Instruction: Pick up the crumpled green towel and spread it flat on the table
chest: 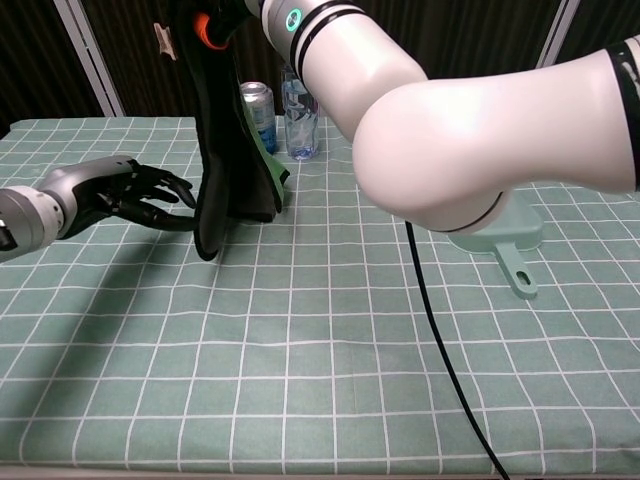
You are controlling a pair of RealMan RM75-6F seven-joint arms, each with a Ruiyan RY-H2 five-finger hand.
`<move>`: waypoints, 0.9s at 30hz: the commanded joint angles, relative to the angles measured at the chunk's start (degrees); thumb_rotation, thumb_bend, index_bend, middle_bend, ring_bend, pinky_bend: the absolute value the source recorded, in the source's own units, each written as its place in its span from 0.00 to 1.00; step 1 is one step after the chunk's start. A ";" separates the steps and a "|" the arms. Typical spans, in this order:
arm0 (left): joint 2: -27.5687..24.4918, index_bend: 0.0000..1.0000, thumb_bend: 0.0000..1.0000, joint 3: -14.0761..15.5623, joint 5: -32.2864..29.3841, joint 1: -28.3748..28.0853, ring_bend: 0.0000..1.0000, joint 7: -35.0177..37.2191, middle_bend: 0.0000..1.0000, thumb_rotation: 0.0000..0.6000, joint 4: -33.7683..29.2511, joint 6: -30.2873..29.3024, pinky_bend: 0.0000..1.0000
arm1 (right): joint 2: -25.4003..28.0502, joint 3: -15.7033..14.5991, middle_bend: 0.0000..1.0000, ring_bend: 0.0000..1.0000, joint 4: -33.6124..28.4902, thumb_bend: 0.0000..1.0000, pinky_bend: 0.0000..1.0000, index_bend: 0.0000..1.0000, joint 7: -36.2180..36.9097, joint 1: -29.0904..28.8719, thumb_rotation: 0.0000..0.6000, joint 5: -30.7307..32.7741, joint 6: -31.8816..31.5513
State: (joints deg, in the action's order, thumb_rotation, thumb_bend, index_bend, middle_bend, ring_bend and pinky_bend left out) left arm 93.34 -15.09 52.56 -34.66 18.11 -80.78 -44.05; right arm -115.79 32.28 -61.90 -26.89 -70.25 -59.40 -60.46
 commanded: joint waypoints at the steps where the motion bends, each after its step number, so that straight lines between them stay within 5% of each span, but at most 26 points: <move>1: -0.47 0.45 0.22 0.43 0.25 -0.18 0.16 -1.57 0.22 0.74 -1.16 -0.05 0.18 | -0.95 0.11 0.22 0.05 1.53 0.45 0.00 0.73 -0.41 -1.11 1.00 0.68 0.27; 10: 0.25 0.38 0.19 1.53 -3.95 -1.71 0.16 -8.55 0.20 0.65 -2.66 -1.03 0.18 | -3.57 0.69 0.22 0.05 4.66 0.46 0.00 0.72 -0.28 -3.81 1.00 1.83 0.53; 20: 4.45 0.39 0.18 0.83 -12.46 -3.76 0.16 -15.89 0.20 0.70 -0.13 -3.49 0.19 | -3.25 0.40 0.22 0.05 2.41 0.46 0.00 0.72 0.49 -3.33 1.00 1.61 -1.20; 22: 4.84 0.40 0.18 0.57 -14.08 -4.07 0.16 -16.54 0.20 0.73 0.47 -3.22 0.20 | -2.66 0.22 0.22 0.05 1.22 0.46 0.00 0.72 0.51 -2.78 1.00 1.57 -1.64; 27: 6.14 0.50 0.23 -0.46 -14.97 -3.37 0.17 -16.29 0.21 0.98 1.85 -5.59 0.21 | -0.65 -0.88 0.22 0.05 -1.96 0.46 0.00 0.71 0.43 -0.82 1.00 1.02 -2.78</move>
State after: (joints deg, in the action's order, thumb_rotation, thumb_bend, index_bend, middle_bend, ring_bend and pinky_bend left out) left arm 99.08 -15.13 37.71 -38.31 1.54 -79.29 -49.03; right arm -117.11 31.86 -63.06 -26.42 -71.73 -58.14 -62.81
